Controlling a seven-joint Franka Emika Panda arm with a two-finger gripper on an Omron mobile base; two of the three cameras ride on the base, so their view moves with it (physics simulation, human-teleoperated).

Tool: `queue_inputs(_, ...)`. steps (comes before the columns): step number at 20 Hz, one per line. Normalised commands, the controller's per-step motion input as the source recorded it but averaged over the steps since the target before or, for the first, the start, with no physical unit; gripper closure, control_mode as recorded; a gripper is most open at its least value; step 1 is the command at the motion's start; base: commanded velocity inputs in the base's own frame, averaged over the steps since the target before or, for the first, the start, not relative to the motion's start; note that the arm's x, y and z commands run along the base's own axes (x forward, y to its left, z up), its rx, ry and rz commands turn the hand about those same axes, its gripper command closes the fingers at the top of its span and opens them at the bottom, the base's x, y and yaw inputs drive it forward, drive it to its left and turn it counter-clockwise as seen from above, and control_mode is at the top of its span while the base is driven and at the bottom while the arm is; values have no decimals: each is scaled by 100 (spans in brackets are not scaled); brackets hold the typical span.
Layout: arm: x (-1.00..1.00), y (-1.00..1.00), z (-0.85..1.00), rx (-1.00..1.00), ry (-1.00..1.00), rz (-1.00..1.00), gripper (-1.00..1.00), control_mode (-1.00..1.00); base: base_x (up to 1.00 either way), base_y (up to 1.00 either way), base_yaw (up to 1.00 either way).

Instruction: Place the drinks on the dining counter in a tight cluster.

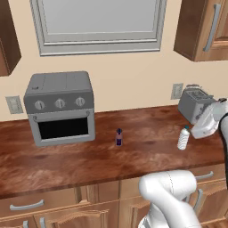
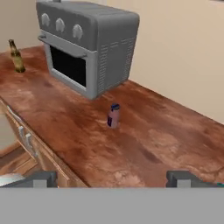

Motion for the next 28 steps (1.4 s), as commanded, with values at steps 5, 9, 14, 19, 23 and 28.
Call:
queue_inputs(5,-28,-37,-12,0,-21,31,-100,-100,0,0,0)
queue_inputs(9,-15,-40,-12,0,-17,22,-100,-100,0,0,0)
queue_inputs(14,-7,-35,-17,0,-19,16,-100,-100,0,0,0)
queue_inputs(19,4,-35,-15,0,-9,11,-100,-100,0,0,0)
queue_inputs(23,32,-29,-19,0,0,9,-100,-100,0,0,0)
queue_inputs(28,47,-26,-23,1,5,10,-100,-100,0,0,0)
